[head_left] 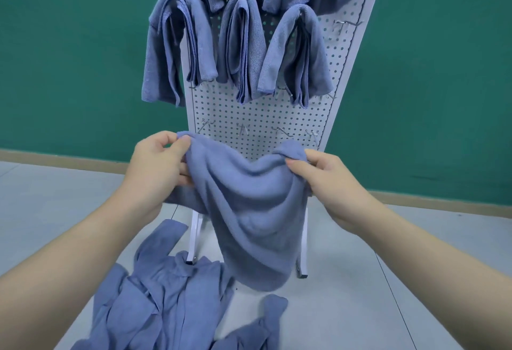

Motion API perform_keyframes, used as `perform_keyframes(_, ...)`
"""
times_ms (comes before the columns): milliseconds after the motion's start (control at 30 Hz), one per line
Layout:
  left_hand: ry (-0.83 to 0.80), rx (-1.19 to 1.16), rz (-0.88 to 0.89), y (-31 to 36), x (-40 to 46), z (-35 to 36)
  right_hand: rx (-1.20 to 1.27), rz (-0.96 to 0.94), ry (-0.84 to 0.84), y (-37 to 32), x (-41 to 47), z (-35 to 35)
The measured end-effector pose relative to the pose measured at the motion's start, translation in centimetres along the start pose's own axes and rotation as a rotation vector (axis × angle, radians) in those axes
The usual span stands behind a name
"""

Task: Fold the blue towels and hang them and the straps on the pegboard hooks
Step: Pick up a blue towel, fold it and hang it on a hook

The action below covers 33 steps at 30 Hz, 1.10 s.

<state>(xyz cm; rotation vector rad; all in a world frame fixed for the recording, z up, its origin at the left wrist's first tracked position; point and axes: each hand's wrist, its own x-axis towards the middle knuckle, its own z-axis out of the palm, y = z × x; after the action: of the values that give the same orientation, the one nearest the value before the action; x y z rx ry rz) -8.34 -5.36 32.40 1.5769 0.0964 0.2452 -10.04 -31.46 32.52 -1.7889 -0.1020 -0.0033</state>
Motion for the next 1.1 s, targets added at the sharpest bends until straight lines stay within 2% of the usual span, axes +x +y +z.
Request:
perform_keyframes(167, -0.194, 0.003, 0.064, 0.5, -2.6, 2.7, -0.140, -0.054, -0.173, -0.2, -1.3, 3.9)
perform_keyframes(333, -0.288, 0.108, 0.134, 0.4, -3.4, 3.7, -0.246, -0.076, -0.132, -0.5, -1.5, 5.7)
perform_keyframes(467, -0.331, 0.033, 0.129, 0.5, -3.5, 3.4, -0.105, -0.022, -0.064, -1.0, -1.3, 5.1)
perform_keyframes(567, -0.344, 0.081, 0.145, -0.3, -3.5, 3.3, 0.017, -0.002, 0.017, -1.2, -0.9, 4.6)
perform_keyframes(733, -0.609, 0.317, 0.028, -2.7, -4.3, 3.8, 0.277, 0.063, 0.119, -2.2, -0.3, 3.5)
perform_keyframes(800, -0.601, 0.307, 0.052, -3.0, -4.4, 4.3, 0.350, 0.073, 0.130, -2.6, -0.3, 3.1)
perform_keyframes(900, -0.513, 0.174, 0.057, -2.5, -4.5, 4.8, 0.330, 0.099, 0.046, -2.6, -0.5, 3.0)
perform_keyframes(1000, -0.452, 0.093, 0.018, -2.0, -4.5, 5.1, 0.179, 0.117, -0.069, -2.0, -0.9, 3.3)
perform_keyframes(1100, -0.378, 0.120, -0.014, -1.6, -4.7, 5.3, 0.025, 0.104, -0.165, -1.5, -1.7, 3.7)
